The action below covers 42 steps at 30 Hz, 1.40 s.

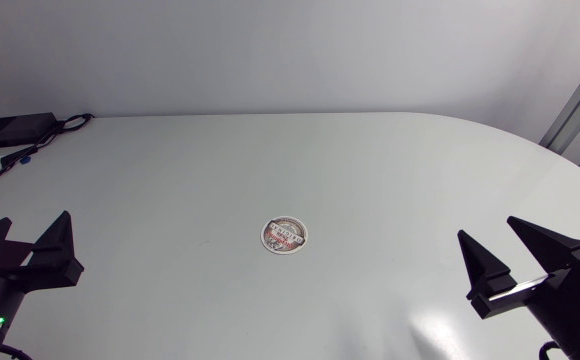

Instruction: Turn the coaster over.

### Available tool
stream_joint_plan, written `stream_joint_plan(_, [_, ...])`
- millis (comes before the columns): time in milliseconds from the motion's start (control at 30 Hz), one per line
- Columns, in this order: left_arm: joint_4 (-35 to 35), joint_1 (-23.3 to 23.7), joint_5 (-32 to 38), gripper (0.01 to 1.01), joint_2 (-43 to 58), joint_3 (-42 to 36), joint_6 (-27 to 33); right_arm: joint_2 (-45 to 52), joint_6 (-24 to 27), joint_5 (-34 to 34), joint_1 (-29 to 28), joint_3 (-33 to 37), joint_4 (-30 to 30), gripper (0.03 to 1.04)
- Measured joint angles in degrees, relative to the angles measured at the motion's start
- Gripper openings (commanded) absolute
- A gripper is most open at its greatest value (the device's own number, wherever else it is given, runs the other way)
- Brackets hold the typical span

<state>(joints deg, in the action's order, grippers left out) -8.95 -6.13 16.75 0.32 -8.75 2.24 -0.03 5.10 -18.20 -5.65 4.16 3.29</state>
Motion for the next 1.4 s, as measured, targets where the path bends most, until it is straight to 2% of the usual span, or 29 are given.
stream_joint_plan(533, [0.00,0.00,0.00,0.982,0.00,0.00,0.00,0.00,-0.02,-0.92,-1.49,-0.17,-0.72,1.00])
stream_joint_plan(767, [0.00,0.00,0.00,0.982,0.00,0.00,0.00,0.00,0.00,0.87,-1.49,-1.84,-6.34,1.00])
stream_joint_plan(1400, [0.00,0.00,0.02,0.982,0.00,4.37,0.02,0.00,-2.78,1.16,-1.09,-1.84,-6.40,1.00])
